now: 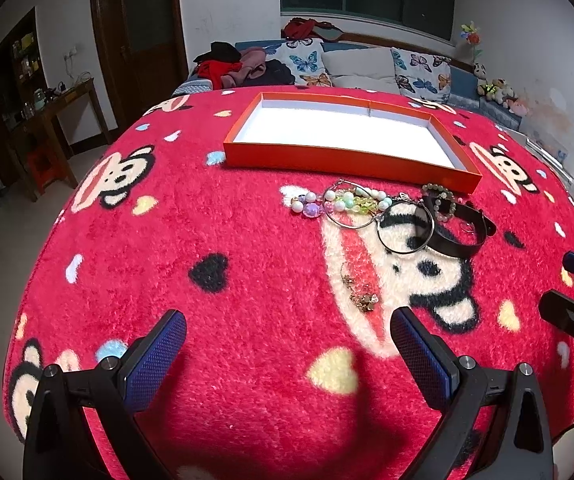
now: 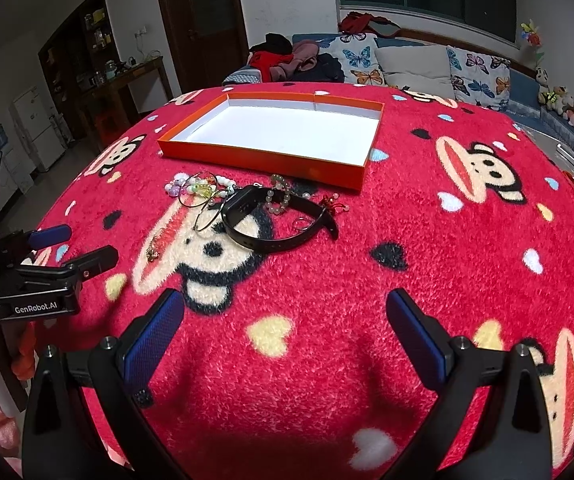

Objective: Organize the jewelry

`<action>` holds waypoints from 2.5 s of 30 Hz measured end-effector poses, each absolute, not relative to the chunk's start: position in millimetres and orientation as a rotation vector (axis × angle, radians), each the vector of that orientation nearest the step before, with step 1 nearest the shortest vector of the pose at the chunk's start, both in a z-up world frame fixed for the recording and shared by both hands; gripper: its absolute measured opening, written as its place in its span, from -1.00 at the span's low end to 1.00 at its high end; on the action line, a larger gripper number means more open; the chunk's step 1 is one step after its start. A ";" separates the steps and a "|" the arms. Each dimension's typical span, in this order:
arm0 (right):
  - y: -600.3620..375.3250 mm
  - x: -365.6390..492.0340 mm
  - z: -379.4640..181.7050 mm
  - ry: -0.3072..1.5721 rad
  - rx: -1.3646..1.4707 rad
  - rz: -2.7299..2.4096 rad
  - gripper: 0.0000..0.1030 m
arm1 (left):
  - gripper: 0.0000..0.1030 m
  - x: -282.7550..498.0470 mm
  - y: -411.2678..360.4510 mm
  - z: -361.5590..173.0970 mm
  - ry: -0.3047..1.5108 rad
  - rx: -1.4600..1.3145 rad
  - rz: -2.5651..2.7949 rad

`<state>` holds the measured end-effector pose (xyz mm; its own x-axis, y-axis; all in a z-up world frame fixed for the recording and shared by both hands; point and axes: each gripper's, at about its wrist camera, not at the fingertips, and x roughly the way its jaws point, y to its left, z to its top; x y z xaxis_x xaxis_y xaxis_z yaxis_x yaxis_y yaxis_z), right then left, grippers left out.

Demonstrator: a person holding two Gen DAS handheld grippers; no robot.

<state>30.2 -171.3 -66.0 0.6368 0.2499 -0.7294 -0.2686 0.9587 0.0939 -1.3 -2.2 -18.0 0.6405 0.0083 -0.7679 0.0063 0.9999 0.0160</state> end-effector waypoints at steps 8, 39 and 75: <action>-169.0 30.5 -64.7 0.829 -0.031 0.304 0.97 | 1.00 -0.9 -2.7 -17.8 0.876 0.017 0.000; -168.7 37.1 -71.0 0.852 -0.029 0.304 0.97 | 0.54 1.8 -11.1 -28.6 0.864 -0.018 -0.168; -170.6 65.3 -89.9 0.932 0.012 0.350 0.86 | -0.77 16.0 -39.6 -47.3 0.832 0.102 -0.302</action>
